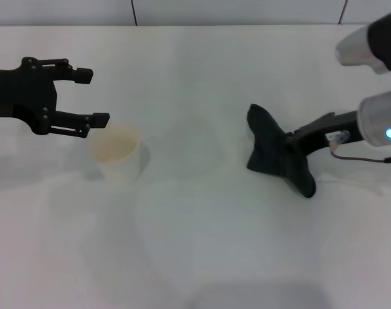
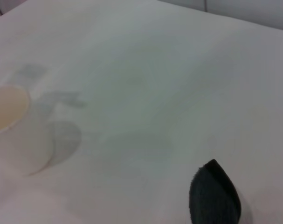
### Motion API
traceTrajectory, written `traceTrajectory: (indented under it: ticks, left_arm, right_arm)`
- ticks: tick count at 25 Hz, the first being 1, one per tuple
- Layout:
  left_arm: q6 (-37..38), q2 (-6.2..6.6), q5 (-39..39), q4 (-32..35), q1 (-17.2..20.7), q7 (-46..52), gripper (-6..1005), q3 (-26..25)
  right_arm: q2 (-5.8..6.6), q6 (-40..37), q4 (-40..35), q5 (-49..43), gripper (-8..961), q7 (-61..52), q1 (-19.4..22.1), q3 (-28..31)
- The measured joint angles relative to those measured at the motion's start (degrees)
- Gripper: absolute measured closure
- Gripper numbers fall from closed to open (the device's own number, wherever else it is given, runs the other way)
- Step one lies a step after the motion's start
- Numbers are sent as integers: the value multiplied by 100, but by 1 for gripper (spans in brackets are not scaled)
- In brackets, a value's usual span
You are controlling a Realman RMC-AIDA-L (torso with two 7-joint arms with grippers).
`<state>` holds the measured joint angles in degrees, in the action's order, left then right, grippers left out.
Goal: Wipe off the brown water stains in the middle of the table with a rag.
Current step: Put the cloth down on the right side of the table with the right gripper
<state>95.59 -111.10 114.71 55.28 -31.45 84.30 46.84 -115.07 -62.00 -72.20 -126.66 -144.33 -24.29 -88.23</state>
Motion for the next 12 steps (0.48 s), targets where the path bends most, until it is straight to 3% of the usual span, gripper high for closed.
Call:
traceTrajectory:
  ticks: [12]
  left_arm:
    - [24,-35,-35,215,264,9,119,-9]
  right_arm:
    - [11,-688,-534,35,735,238,564,543]
